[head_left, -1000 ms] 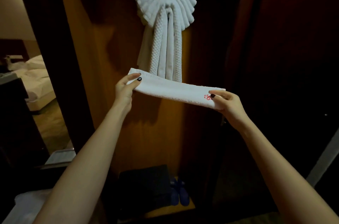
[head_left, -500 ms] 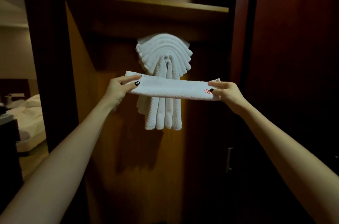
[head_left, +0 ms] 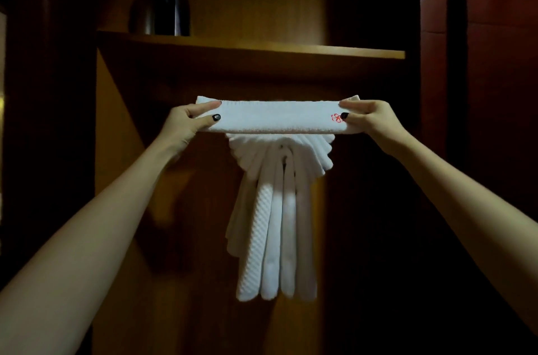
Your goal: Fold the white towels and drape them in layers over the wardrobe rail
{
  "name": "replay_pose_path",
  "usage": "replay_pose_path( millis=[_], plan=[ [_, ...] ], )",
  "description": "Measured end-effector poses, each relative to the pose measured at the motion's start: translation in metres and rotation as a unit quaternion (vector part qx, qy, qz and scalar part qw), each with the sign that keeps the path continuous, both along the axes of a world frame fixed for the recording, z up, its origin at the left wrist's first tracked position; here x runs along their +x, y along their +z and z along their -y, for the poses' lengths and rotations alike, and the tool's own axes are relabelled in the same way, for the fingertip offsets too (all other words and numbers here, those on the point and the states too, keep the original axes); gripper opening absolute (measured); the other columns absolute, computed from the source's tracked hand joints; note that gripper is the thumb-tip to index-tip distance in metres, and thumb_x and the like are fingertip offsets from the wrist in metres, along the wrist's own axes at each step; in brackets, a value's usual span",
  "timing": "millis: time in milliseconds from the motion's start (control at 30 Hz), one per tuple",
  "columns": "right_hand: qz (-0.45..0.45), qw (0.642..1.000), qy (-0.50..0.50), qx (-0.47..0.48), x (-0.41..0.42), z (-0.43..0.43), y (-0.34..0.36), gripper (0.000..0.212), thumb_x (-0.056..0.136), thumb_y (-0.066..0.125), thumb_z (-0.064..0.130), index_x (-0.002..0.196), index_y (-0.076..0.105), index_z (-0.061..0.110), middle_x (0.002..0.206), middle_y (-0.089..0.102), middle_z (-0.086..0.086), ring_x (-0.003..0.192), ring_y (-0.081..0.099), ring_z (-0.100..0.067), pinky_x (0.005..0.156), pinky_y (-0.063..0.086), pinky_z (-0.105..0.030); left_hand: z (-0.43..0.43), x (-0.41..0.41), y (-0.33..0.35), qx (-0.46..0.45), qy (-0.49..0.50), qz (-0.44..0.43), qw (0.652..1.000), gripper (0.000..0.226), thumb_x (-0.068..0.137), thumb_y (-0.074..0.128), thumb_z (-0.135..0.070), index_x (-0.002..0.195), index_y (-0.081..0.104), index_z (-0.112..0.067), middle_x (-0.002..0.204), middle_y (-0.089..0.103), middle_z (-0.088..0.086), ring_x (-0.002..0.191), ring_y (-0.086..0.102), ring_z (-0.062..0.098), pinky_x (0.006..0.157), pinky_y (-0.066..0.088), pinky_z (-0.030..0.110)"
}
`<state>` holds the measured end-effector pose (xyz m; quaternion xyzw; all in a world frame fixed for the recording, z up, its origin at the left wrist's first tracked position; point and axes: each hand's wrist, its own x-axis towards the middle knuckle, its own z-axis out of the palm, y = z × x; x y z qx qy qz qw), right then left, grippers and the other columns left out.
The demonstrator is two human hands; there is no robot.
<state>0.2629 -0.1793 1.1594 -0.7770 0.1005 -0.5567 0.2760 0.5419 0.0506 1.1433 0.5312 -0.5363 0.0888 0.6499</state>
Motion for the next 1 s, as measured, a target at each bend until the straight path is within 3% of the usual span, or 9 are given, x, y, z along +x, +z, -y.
replay_pose_path(
  millis=[133, 300, 367, 467, 567, 667, 767, 867, 1000],
  plan=[
    [0.035, 0.998, 0.039, 0.023, 0.028, 0.034, 0.035, 0.038, 0.090, 0.059, -0.004, 0.128, 0.058, -0.004, 0.129, 0.059, -0.012, 0.113, 0.062, -0.018, 0.089, 0.054, -0.020, 0.035, 0.027, 0.036, -0.026, -0.010, -0.005, 1.000, 0.037, 0.088, 0.067, -0.008, 0.123, 0.064, -0.017, 0.124, 0.063, 0.008, 0.117, 0.059, 0.017, 0.104, 0.046, 0.032],
    [0.054, 0.992, 0.094, 0.058, 0.051, 0.072, 0.062, 0.032, 0.089, 0.056, -0.008, 0.120, 0.061, -0.005, 0.099, 0.066, -0.009, 0.079, 0.067, -0.013, 0.073, 0.057, -0.023, 0.079, 0.049, 0.064, -0.058, 0.000, -0.016, 0.998, 0.037, 0.088, 0.066, -0.006, 0.124, 0.063, -0.007, 0.111, 0.066, 0.009, 0.102, 0.064, 0.017, 0.095, 0.050, 0.032],
    [0.051, 0.989, 0.110, 0.080, 0.060, 0.088, 0.066, 0.027, 0.089, 0.056, -0.008, 0.116, 0.061, -0.010, 0.097, 0.067, -0.013, 0.078, 0.068, -0.017, 0.068, 0.059, -0.026, 0.094, 0.054, 0.065, -0.066, -0.037, -0.053, 0.996, 0.029, 0.090, 0.062, -0.004, 0.119, 0.064, -0.003, 0.099, 0.068, 0.007, 0.089, 0.067, 0.013, 0.084, 0.055, 0.027],
    [0.053, 0.984, 0.123, 0.118, 0.073, 0.111, 0.066, 0.023, 0.089, 0.056, -0.007, 0.111, 0.060, -0.012, 0.105, 0.065, -0.017, 0.090, 0.066, -0.024, 0.067, 0.059, -0.027, 0.107, 0.062, 0.060, -0.059, -0.081, -0.100, 0.990, 0.013, 0.092, 0.060, -0.005, 0.103, 0.067, -0.006, 0.097, 0.069, 0.008, 0.093, 0.067, 0.016, 0.075, 0.058, 0.023],
    [0.034, 0.979, 0.140, 0.145, 0.086, 0.123, 0.057, 0.008, 0.087, 0.057, -0.007, 0.083, 0.063, -0.005, 0.079, 0.062, -0.011, 0.077, 0.063, -0.019, 0.066, 0.054, -0.029, 0.114, 0.067, 0.055, -0.071, -0.093, -0.150, 0.982, 0.010, 0.092, 0.062, -0.008, 0.099, 0.066, -0.003, 0.096, 0.070, 0.011, 0.092, 0.068, 0.018, 0.071, 0.057, 0.021],
    [0.000, 0.978, 0.135, 0.159, 0.094, 0.130, 0.038, 0.023, 0.089, 0.056, -0.005, 0.066, 0.058, 0.001, 0.060, 0.055, -0.005, 0.059, 0.058, -0.014, 0.054, 0.051, -0.025, 0.116, 0.068, 0.041, -0.049, -0.088, -0.157, 0.982, 0.009, 0.093, 0.061, -0.008, 0.095, 0.067, -0.004, 0.087, 0.073, 0.009, 0.084, 0.071, 0.015, 0.071, 0.058, 0.022],
    [-0.034, 0.980, 0.153, 0.119, 0.093, 0.131, 0.017, 0.036, 0.093, 0.054, 0.002, 0.057, 0.057, 0.007, 0.058, 0.048, -0.004, 0.055, 0.049, -0.015, 0.054, 0.045, -0.026, 0.112, 0.072, 0.019, -0.014, -0.066, -0.142, 0.988, 0.014, 0.091, 0.063, -0.014, 0.104, 0.069, -0.013, 0.096, 0.074, 0.004, 0.091, 0.071, 0.012, 0.073, 0.057, 0.021],
    [-0.010, 0.980, 0.167, 0.106, 0.089, 0.123, 0.003, 0.053, 0.097, 0.053, 0.008, 0.045, 0.055, 0.017, 0.052, 0.044, 0.002, 0.049, 0.043, -0.011, 0.057, 0.042, -0.025, 0.109, 0.072, 0.007, -0.013, -0.060, -0.132, 0.989, 0.015, 0.091, 0.063, -0.021, 0.104, 0.071, -0.016, 0.097, 0.075, 0.002, 0.090, 0.071, 0.010, 0.073, 0.054, 0.022],
    [-0.001, 0.986, 0.136, 0.099, 0.081, 0.112, 0.002, 0.042, 0.097, 0.053, 0.013, 0.055, 0.057, 0.009, 0.058, 0.049, -0.002, 0.059, 0.046, -0.018, 0.063, 0.042, -0.032, 0.100, 0.065, 0.009, -0.008, -0.084, -0.114, 0.990, 0.020, 0.091, 0.063, -0.028, 0.088, 0.074, -0.012, 0.072, 0.068, 0.002, 0.063, 0.060, 0.007, 0.060, 0.050, 0.021]
  ],
)
